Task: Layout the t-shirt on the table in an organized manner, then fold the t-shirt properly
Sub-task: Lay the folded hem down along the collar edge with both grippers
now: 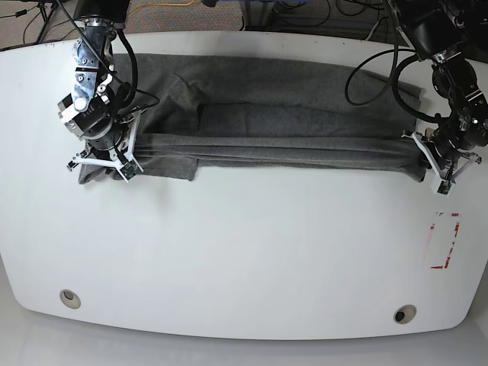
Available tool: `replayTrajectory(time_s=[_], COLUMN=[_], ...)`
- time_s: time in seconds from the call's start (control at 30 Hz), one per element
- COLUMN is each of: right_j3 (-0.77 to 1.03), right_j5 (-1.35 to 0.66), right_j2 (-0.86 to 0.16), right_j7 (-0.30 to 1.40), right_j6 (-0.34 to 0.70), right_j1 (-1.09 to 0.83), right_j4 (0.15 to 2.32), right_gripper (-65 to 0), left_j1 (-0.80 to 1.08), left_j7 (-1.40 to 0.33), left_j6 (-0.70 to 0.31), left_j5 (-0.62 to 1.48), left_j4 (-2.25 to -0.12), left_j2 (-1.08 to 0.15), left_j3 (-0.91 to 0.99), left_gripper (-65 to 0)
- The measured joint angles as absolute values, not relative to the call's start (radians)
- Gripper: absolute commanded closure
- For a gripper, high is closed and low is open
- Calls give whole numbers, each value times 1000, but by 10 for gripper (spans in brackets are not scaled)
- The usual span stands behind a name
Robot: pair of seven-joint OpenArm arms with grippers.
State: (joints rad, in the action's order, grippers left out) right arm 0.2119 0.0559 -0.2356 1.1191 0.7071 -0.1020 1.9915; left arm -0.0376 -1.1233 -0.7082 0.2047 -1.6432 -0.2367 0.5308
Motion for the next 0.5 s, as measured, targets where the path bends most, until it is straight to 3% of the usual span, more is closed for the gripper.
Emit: replayTrajectory(time_s=[0.3,0.37,0.5], right_j3=[214,215,215], right_j5=[58,68,75], right_j2=[-213,-197,-184], right_j7=[1138,1142,1160], right_j6=[707,707,706], right_j1=[-166,-178,-203], right_j4=[1998,1998,1998], right_gripper=[-38,-73,-254], left_j1=[19,32,52], left_j7=[-1136,-1137,-1146], left_j6=[-708,-708,-706], left_j5=[210,209,200], left_j4=[-1643,-1643,-1643], left_j2=[-278,-281,-290], left_j3=[539,539,537], left_gripper=[-4,-6,-15])
